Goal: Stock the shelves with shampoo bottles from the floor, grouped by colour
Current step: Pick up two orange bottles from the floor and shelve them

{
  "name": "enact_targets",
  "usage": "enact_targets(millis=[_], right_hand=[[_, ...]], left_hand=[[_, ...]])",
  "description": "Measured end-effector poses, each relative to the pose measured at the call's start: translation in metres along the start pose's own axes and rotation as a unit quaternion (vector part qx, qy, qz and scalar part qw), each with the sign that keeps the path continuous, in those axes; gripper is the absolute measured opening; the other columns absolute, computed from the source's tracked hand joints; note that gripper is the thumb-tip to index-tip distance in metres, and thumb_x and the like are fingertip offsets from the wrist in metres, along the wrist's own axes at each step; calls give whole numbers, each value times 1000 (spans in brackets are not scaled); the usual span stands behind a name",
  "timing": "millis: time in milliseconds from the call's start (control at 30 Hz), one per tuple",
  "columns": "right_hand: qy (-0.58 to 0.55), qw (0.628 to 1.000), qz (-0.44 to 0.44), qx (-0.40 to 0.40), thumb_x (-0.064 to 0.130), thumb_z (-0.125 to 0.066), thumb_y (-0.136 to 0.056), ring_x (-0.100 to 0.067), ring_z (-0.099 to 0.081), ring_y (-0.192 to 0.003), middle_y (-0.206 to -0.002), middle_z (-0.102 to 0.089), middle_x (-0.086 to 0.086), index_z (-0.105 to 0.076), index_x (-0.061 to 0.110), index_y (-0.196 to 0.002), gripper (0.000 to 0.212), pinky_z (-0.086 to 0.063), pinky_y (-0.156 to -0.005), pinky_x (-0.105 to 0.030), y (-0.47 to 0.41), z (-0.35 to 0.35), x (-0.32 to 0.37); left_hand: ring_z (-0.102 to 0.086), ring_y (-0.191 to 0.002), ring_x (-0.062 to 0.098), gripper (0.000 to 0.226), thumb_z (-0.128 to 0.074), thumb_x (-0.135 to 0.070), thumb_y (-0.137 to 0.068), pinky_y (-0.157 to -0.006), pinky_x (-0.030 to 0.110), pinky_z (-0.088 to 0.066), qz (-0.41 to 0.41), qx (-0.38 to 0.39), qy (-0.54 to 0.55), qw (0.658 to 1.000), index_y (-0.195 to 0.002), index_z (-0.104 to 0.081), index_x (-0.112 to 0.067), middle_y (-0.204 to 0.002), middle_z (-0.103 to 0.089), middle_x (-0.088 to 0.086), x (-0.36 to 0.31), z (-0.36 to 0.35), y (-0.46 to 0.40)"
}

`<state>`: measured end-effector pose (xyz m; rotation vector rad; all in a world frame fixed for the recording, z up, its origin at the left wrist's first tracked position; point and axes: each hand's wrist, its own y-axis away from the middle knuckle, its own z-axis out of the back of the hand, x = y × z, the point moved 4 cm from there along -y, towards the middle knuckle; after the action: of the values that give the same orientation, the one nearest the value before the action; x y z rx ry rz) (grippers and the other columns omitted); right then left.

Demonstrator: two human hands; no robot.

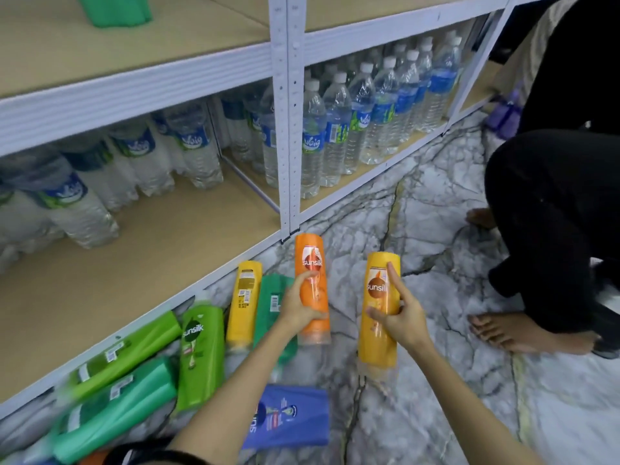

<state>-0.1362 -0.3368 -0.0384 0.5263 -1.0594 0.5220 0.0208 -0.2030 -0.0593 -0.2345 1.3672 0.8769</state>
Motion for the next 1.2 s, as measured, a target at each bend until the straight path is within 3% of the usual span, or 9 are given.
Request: enact_targets(millis=[133,233,333,467,567,667,800,967,1200], right_hand=[[27,998,60,-21,8,-79,-69,-13,-62,-93,-113,-63,1,-30,55,-130,92,-54,-79,-35,7,8,95],[43,994,102,-15,12,-77,-72,-13,-58,-81,-102,-65,-1,-28,53,-134,89,-52,-72,-33,17,18,180],[43,989,141,-16,15,-76,-75,-9,-56,-94,-105,-60,4,-35,48,-133,79,-47,-76,-23,28,35,269],[14,982,190,8,16,-73,-78,-12,-55,-110,-125,-55,2,-41,51,-130,70,-50,-86,-31,54,62,396],[-3,976,217,32,15,-73,-78,-17,-63,-96,-121,-56,-2,-41,55,-126,70,-59,-63,-35,78,79,486],[-2,967,253,38,26,-73,-76,-18,-61,-99,-115,-54,5,-39,56,-127,68,-57,-67,-45,105,91,574],[-11,948,317,39,26,-74,-76,-17,-62,-94,-107,-53,6,-37,56,-129,70,-57,-70,-45,142,103,690],[-24,918,396,7,25,-76,-75,-17,-59,-96,-107,-56,-3,-40,49,-129,69,-53,-78,-33,178,112,808],[-68,896,440,-6,24,-74,-76,-20,-55,-103,-114,-53,-8,-36,50,-130,71,-52,-86,-41,168,111,895]], left_hand=[[-52,-106,27,88,-82,2,-53,-82,37,-51,-59,-45,-12,997,-120,-41,-38,-124,-46,10,-83,51,35],[-50,-110,25,93,-81,4,-55,-79,22,-46,-98,-61,-15,993,-129,-38,-31,-127,-45,9,-159,87,66],[-41,-107,16,94,-81,3,-58,-80,5,-37,-131,-96,-25,986,-134,-34,-27,-125,-40,7,-243,127,101],[-43,-117,19,92,-82,-8,-62,-95,36,-44,-182,-133,-16,974,-129,-31,-44,-131,-40,6,-353,182,163],[-43,-123,20,88,-76,-1,-67,-94,31,-47,-219,-146,32,964,-126,-30,-48,-138,-35,2,-435,221,217],[-40,-120,12,81,-73,0,-68,-93,16,-44,-250,-203,22,946,-127,-32,-38,-135,-35,1,-510,262,271],[-40,-113,-6,84,-71,-17,-63,-103,33,-38,-290,-274,-26,917,-130,-28,-40,-125,-37,-14,-594,313,334],[-37,-131,23,89,-73,-32,-65,-103,53,-38,-338,-319,-36,885,-132,-18,-49,-143,-32,0,-662,363,387],[-37,-129,19,94,-77,-8,-69,-100,51,-43,-347,-373,-63,858,-130,-19,-50,-140,-32,-3,-709,416,416]])
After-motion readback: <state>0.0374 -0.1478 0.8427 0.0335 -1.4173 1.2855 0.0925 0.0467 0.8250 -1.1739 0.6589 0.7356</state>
